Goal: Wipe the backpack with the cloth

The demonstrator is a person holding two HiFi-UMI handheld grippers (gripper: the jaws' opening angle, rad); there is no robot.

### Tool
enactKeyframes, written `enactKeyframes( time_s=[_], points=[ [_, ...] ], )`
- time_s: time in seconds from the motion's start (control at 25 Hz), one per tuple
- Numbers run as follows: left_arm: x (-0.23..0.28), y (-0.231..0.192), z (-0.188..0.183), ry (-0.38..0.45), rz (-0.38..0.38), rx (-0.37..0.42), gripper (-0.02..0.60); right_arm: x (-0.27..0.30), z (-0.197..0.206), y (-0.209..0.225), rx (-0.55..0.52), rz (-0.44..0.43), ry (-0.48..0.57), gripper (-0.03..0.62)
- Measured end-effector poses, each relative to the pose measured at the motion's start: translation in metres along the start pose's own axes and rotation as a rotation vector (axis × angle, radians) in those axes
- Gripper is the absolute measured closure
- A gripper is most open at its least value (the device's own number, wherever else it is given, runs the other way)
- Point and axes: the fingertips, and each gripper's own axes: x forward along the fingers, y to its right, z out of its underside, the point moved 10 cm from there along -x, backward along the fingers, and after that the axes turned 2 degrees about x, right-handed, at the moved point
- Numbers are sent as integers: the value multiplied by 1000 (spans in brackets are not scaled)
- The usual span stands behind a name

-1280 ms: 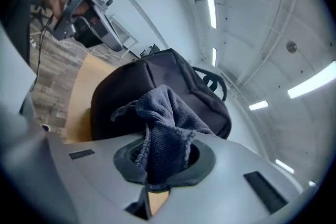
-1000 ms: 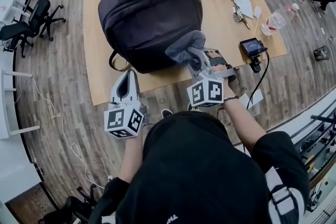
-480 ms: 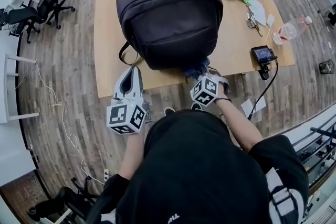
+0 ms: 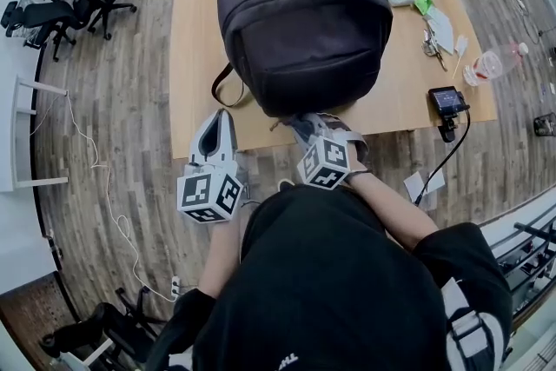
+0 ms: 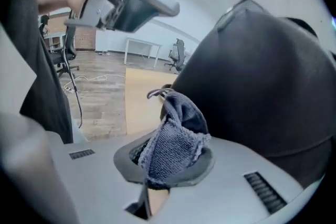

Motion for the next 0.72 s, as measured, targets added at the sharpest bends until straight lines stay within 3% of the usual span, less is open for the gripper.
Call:
enactKeyframes(
  time_s=[0.12,0.32,0.4,0.52,0.56,0.6,0.68,0.72],
  points=[
    [2,-5,1,-5,-6,-1,565,-39,-29,15,-64,67,104,554],
    [16,2,-3,0,43,4,565,-112,-78,82,-110,335,265,554],
    [23,10,-7,13,74,5,565,-141,-78,120,-66,488,297,554],
    [33,25,-14,27,130,9,565,-183,-51,182,5,785,381,554],
    [36,31,-15,30,151,10,565,-190,-38,201,50,806,457,554],
    [40,38,-16,33,173,8,565,-194,-23,218,115,772,559,554],
    [48,55,-17,36,223,-1,565,-194,9,243,315,689,720,554],
    [50,64,-16,33,245,-1,565,-194,27,251,429,696,746,554]
  ],
)
